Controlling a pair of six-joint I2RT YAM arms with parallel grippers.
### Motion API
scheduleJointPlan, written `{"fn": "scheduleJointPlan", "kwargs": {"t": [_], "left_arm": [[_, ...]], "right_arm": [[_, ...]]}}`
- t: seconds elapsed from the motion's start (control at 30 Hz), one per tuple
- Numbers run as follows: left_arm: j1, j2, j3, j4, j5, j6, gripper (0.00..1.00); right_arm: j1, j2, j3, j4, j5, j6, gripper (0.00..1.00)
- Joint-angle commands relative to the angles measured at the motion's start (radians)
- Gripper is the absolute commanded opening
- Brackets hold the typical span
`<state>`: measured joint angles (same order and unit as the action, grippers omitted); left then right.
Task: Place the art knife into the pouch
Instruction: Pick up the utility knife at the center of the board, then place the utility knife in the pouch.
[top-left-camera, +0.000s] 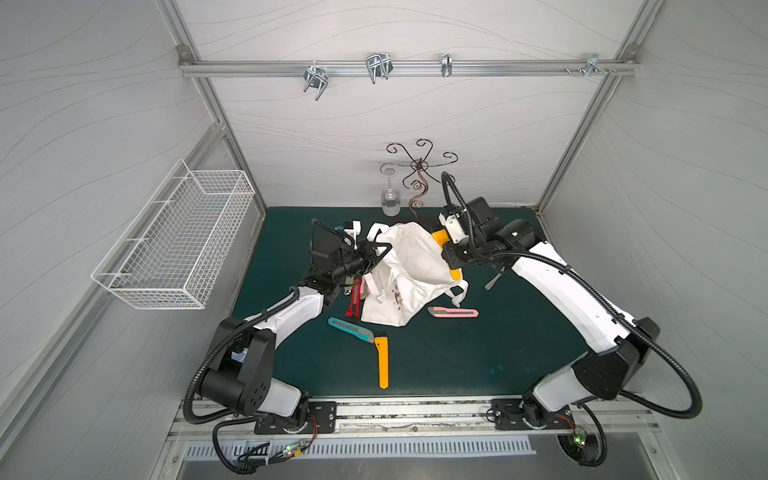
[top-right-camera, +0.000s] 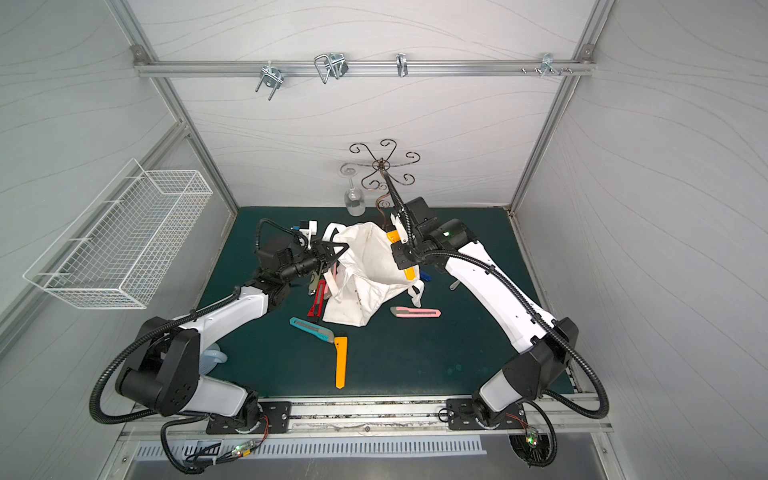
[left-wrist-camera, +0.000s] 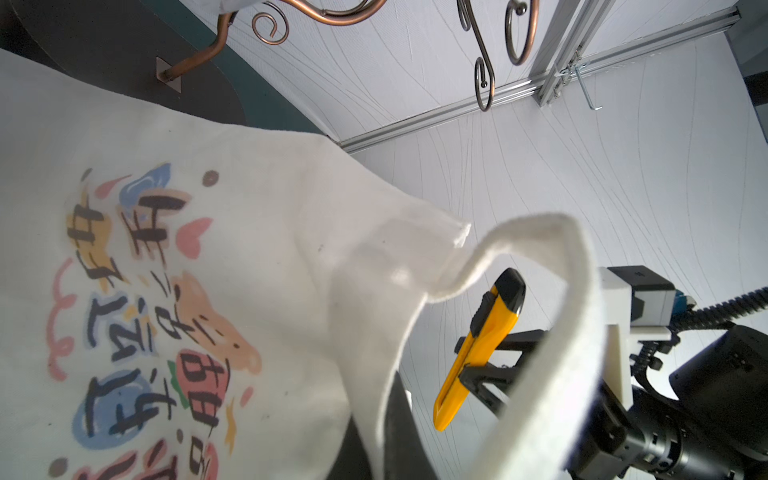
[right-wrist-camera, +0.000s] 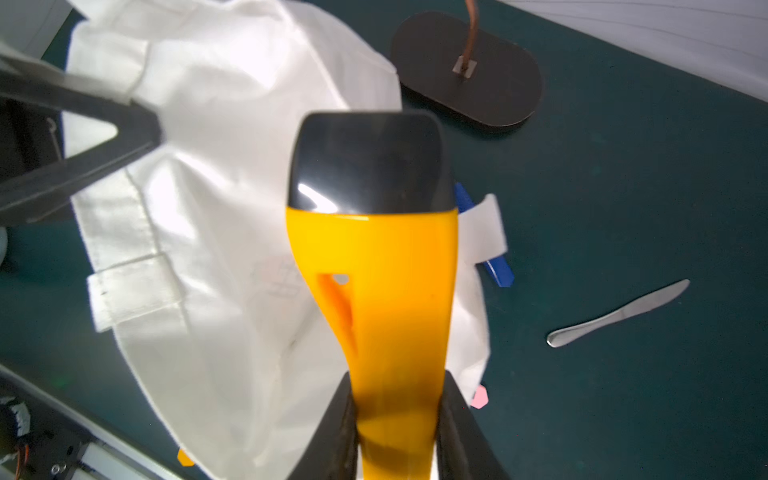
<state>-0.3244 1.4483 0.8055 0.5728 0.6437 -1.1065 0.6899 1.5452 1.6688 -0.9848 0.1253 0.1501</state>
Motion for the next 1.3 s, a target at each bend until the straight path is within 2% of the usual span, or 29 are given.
{"fn": "scheduleJointPlan", "kwargs": {"t": [0.0, 0.33, 0.37, 0.47, 0.53, 0.67, 0.77, 0.9, 1.0, 1.1, 1.27], "left_arm": [[-0.006, -0.005, 0.051, 0.052, 0.005, 0.004, 0.0], [-0.007, -0.019, 0.051, 0.035, 0.002, 0.017, 0.0], [-0.007, -0.019, 0.052, 0.035, 0.002, 0.016, 0.0], [-0.007, -0.022, 0.054, 0.034, 0.002, 0.017, 0.0], [-0.007, -0.022, 0.054, 0.032, 0.002, 0.019, 0.0], [-0.007, -0.024, 0.052, 0.029, 0.001, 0.023, 0.0], [-0.007, -0.02, 0.048, 0.034, -0.002, 0.024, 0.0], [-0.007, -0.016, 0.044, 0.049, -0.003, 0.016, 0.0], [-0.007, -0.018, 0.044, 0.05, -0.004, 0.014, 0.0], [-0.007, -0.02, 0.045, 0.053, -0.003, 0.013, 0.0], [-0.007, -0.025, 0.046, 0.043, -0.003, 0.016, 0.0]], "right_arm": [[0.02, 0.053, 0.016, -0.001, -0.065, -0.001, 0.21], [0.03, 0.235, 0.157, -0.013, -0.095, -0.045, 0.22], [0.03, 0.251, 0.176, -0.02, -0.088, -0.048, 0.25], [0.028, 0.249, 0.208, -0.023, -0.081, -0.056, 0.54], [0.021, 0.212, 0.202, -0.014, -0.075, -0.055, 0.62], [-0.06, 0.072, 0.127, -0.001, -0.076, -0.02, 0.64], [-0.206, -0.021, -0.002, 0.028, -0.068, 0.075, 0.68], [-0.388, -0.04, -0.167, 0.08, -0.05, 0.18, 0.68], [-0.486, 0.012, -0.241, 0.127, -0.088, 0.249, 0.68], [-0.523, 0.068, -0.27, 0.161, -0.14, 0.296, 0.67], [-0.501, 0.093, -0.33, 0.16, -0.207, 0.354, 0.65]]}}
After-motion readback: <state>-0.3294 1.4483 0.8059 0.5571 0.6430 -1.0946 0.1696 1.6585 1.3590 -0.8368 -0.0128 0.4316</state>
